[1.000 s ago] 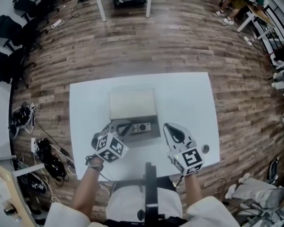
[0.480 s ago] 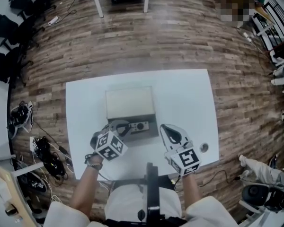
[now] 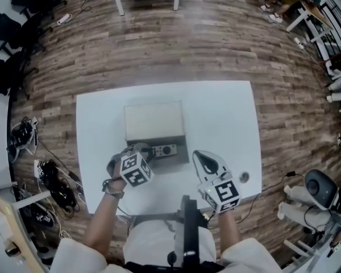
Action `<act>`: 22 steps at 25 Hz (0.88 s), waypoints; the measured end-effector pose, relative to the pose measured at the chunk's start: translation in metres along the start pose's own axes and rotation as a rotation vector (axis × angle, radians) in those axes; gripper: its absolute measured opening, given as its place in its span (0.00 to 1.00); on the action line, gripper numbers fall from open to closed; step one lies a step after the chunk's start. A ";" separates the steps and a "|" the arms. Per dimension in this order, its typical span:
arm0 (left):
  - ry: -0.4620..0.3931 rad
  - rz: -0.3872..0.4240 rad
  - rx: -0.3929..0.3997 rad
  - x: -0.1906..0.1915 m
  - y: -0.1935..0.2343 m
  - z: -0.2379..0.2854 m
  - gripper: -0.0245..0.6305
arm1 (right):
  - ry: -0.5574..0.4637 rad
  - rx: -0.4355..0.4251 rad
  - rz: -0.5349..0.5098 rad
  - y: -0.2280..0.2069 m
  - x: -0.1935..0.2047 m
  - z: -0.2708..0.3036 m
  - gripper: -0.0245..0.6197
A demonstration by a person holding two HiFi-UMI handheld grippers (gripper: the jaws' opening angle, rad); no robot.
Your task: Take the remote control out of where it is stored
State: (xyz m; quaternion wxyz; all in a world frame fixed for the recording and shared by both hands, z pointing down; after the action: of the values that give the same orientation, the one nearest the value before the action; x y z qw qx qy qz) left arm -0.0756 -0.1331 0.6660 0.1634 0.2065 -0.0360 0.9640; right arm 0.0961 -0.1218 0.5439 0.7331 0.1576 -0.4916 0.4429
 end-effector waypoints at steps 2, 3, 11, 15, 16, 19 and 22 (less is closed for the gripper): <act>0.014 0.001 0.009 0.001 -0.001 0.003 0.15 | 0.004 -0.001 0.000 -0.001 0.001 0.000 0.04; 0.022 0.003 0.012 0.001 -0.001 0.005 0.15 | 0.007 -0.003 0.000 -0.001 0.002 0.000 0.04; 0.092 0.037 0.038 0.000 -0.002 0.012 0.20 | 0.018 -0.012 0.000 -0.005 0.002 0.006 0.04; 0.123 0.047 0.040 0.003 -0.003 0.020 0.26 | 0.027 -0.012 -0.001 -0.007 0.003 0.007 0.04; 0.128 0.049 0.044 0.003 -0.004 0.021 0.27 | 0.029 -0.008 -0.002 -0.007 0.002 0.008 0.04; 0.139 0.047 0.048 0.004 -0.004 0.024 0.28 | 0.032 -0.008 -0.002 -0.009 0.003 0.008 0.04; 0.141 0.046 0.049 0.003 -0.002 0.026 0.28 | 0.043 -0.001 -0.004 -0.012 0.000 0.010 0.04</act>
State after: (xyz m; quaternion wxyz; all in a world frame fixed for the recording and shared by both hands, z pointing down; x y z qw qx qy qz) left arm -0.0672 -0.1338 0.6904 0.1381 0.1410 -0.0053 0.9803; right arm 0.1004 -0.1353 0.5507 0.7445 0.1488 -0.4753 0.4446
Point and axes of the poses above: the fingertips, and each gripper's own axes: z forward along the fingers, y to its left, x out of its underside, the point moved 4 cm from there along -z, backward along the fingers
